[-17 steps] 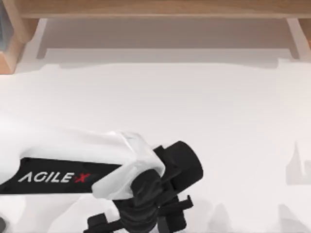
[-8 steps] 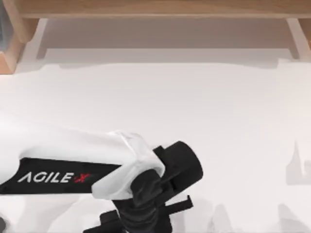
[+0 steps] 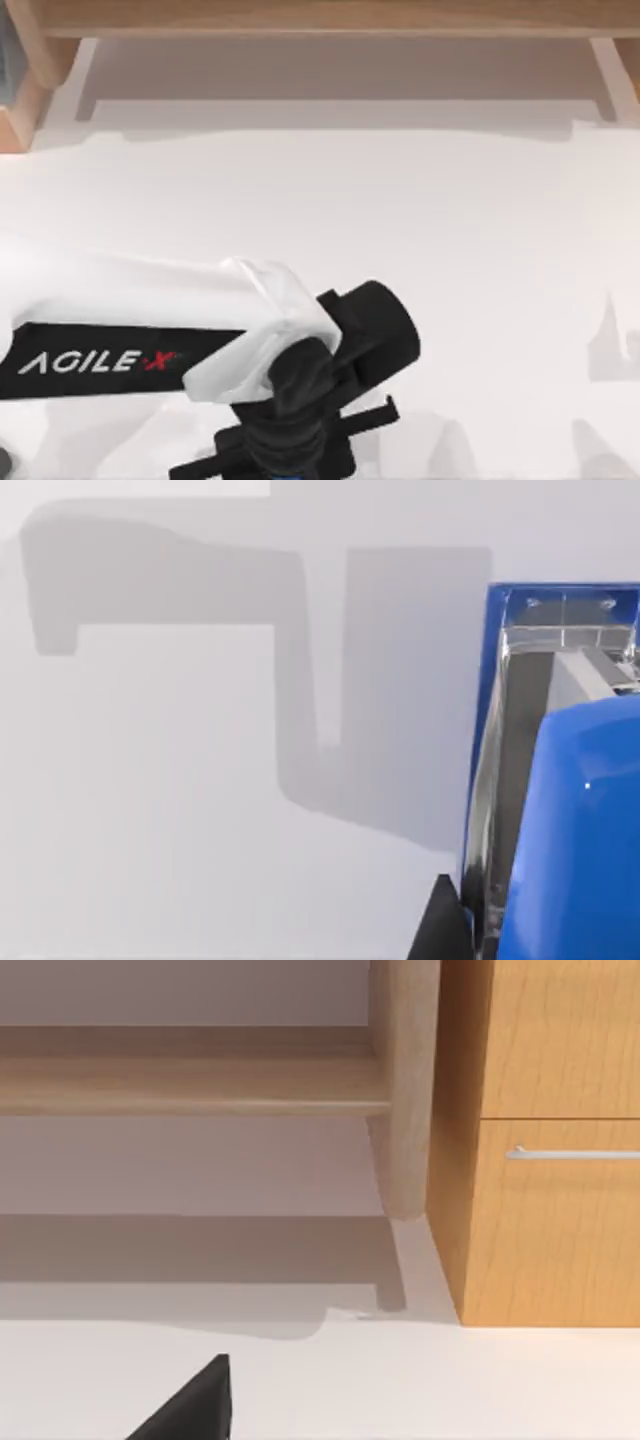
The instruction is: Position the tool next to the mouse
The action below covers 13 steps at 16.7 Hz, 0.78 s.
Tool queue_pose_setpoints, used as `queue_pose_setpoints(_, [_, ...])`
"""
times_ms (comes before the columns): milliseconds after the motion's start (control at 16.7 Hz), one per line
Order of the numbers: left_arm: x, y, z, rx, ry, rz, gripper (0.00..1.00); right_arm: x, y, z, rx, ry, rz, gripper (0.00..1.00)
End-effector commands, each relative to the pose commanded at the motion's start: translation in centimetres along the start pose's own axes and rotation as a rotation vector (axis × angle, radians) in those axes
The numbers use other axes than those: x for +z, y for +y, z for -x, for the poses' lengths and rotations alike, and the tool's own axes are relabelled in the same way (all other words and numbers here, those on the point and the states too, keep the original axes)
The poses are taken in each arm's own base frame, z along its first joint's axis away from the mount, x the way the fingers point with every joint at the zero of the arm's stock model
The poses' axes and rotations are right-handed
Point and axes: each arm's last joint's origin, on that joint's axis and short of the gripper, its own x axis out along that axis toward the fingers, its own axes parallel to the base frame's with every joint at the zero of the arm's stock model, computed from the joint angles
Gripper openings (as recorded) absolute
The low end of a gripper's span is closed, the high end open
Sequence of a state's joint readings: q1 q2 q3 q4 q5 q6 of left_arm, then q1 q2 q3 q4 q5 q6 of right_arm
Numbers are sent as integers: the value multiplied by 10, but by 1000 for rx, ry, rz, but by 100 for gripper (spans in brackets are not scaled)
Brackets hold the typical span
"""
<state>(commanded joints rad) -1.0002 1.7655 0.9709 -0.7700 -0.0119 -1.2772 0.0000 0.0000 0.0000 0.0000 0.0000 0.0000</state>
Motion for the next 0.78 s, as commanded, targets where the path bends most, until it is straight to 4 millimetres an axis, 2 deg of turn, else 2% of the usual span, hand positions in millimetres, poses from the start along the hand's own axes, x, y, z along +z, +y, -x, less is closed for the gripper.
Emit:
queue_pose_setpoints(240, [0, 1, 17, 3, 1, -1, 0, 0, 0, 0, 0, 0, 0, 100])
queue_pose_setpoints(540, [3, 1, 16, 4, 0, -5, 0, 0, 0, 0, 0, 0, 0, 100])
queue_pose_setpoints(660, [16, 2, 19, 0, -5, -17, 0, 0, 0, 0, 0, 0, 0, 100])
queue_pose_setpoints(780, [37, 6, 20, 3, -9, -40, 0, 0, 0, 0, 0, 0, 0, 100])
